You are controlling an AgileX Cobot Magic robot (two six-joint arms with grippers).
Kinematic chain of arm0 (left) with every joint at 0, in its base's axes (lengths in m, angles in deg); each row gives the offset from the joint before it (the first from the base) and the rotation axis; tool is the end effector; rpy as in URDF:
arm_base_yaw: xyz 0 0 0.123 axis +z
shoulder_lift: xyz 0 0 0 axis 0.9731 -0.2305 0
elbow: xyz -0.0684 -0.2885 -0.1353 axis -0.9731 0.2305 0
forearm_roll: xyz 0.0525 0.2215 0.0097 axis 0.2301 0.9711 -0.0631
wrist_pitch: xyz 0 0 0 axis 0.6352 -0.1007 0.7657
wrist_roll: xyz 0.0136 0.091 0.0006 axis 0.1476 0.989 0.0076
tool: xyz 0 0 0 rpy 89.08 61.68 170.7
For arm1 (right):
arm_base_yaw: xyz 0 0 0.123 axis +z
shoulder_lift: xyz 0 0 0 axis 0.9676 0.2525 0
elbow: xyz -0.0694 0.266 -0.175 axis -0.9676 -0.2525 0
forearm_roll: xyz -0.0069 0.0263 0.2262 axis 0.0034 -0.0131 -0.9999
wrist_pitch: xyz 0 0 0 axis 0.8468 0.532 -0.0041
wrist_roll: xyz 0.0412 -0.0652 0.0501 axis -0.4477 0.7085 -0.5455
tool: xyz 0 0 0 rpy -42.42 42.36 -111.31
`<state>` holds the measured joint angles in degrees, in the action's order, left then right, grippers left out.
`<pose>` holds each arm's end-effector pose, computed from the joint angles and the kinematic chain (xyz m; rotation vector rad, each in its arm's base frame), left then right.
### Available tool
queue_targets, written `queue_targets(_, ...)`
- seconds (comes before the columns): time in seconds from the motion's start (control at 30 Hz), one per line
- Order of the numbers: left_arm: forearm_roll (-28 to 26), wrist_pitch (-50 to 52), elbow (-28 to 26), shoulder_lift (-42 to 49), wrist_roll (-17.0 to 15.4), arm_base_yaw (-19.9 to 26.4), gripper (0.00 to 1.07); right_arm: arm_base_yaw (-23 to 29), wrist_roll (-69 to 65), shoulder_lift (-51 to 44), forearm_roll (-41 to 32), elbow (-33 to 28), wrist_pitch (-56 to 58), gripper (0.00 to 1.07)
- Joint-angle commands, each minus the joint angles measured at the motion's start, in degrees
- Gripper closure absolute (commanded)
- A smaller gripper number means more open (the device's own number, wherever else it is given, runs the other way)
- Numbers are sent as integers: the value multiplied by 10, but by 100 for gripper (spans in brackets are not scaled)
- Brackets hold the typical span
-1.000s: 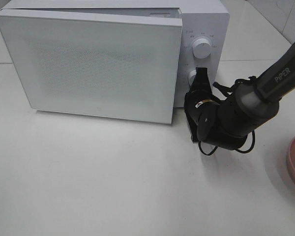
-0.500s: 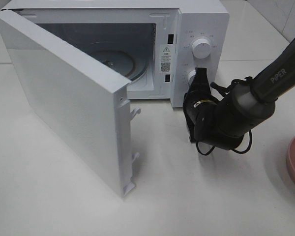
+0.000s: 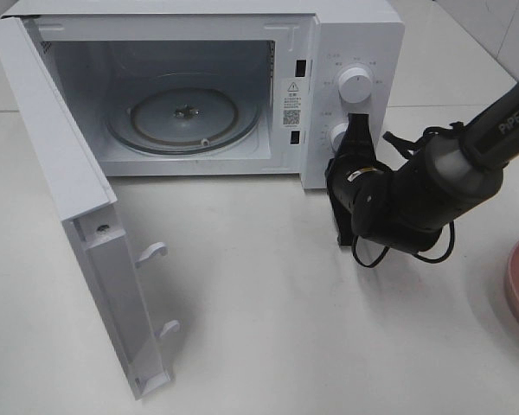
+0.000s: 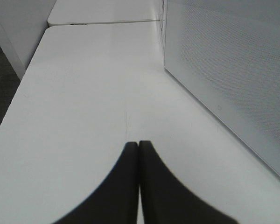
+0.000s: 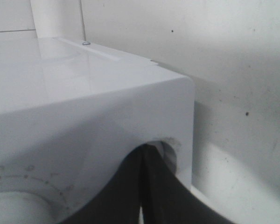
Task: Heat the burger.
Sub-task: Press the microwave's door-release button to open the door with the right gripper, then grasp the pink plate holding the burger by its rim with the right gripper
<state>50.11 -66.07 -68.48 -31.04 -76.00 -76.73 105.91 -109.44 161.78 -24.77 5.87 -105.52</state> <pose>-0.0663 0.0002 0.2657 0.0415 2.0231 0.0247 0.3637 0.1613 0.1449 1.5261 1.4460 0.9891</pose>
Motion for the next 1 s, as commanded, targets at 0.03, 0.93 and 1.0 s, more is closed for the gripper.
queue_targets(0.03, 0, 3, 1, 15, 0, 1, 106, -7, 10, -28, 28, -3, -37, 107)
queue_targets(0.93, 0, 3, 1, 15, -1, 1, 106, -5, 207, -184, 85, -103, 226, 105)
queue_targets(1.0, 0, 3, 1, 15, -1, 1, 106, -5, 231, -201, 105, -103, 261, 104)
